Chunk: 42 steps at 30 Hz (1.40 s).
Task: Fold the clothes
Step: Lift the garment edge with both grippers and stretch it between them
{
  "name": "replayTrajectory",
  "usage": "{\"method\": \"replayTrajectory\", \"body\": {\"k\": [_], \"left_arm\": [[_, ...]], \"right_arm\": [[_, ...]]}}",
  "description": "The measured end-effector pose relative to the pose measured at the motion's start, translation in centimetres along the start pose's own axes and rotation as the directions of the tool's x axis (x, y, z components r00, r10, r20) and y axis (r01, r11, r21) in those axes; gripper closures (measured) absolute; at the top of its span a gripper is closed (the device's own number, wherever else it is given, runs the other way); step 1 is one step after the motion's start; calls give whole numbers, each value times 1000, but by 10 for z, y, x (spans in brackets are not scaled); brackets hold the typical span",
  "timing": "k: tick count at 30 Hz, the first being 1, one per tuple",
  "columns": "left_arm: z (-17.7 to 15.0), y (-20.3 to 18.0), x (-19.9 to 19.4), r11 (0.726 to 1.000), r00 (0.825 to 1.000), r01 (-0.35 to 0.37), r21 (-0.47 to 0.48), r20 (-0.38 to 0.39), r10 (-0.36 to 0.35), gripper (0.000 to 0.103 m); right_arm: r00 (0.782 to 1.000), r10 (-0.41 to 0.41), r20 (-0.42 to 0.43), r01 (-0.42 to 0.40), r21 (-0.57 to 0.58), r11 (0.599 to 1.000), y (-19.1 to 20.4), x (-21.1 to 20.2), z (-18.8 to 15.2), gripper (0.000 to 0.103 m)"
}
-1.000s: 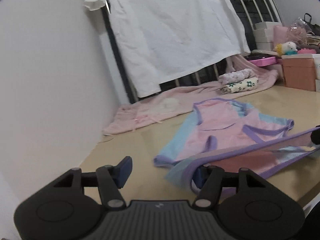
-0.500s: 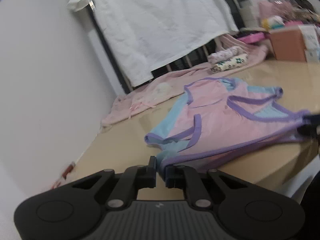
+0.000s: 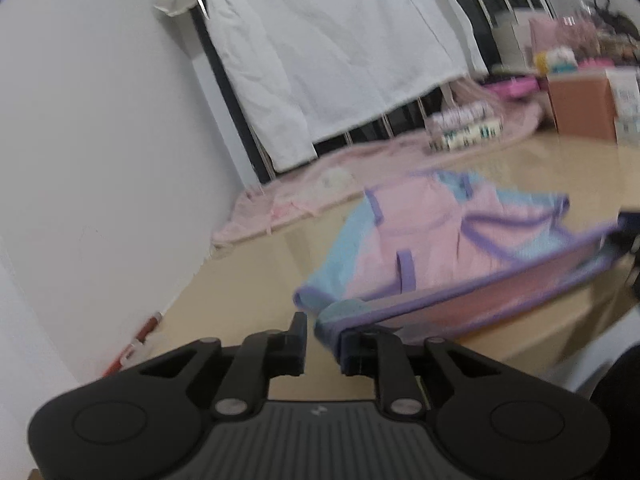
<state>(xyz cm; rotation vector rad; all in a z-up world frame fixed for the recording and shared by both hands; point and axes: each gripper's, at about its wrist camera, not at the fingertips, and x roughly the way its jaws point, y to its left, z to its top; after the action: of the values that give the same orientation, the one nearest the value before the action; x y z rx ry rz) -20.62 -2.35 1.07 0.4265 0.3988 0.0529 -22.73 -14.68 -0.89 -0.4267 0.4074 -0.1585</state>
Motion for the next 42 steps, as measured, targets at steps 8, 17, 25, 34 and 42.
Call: {"method": "replayTrajectory", "body": {"k": [8, 17, 25, 34, 42], "left_arm": [[41, 39, -27, 993, 988, 103, -64, 119, -94, 99], [230, 183, -130, 950, 835, 291, -116, 515, -193, 99], [334, 173, -48, 978, 892, 189, -83, 431, -136, 99], [394, 139, 30, 985, 866, 133, -105, 497, -64, 98], [349, 162, -4, 953, 814, 259, -155, 567, -129, 87]], "right_arm": [[992, 64, 110, -72, 66, 995, -25, -41, 25, 102], [805, 99, 585, -162, 55, 985, -167, -166, 186, 102], [847, 87, 524, -121, 31, 992, -202, -86, 281, 102], [902, 24, 431, -27, 2, 1000, -187, -4, 288, 102], [864, 32, 502, 2, -67, 998, -179, -68, 260, 100]]}}
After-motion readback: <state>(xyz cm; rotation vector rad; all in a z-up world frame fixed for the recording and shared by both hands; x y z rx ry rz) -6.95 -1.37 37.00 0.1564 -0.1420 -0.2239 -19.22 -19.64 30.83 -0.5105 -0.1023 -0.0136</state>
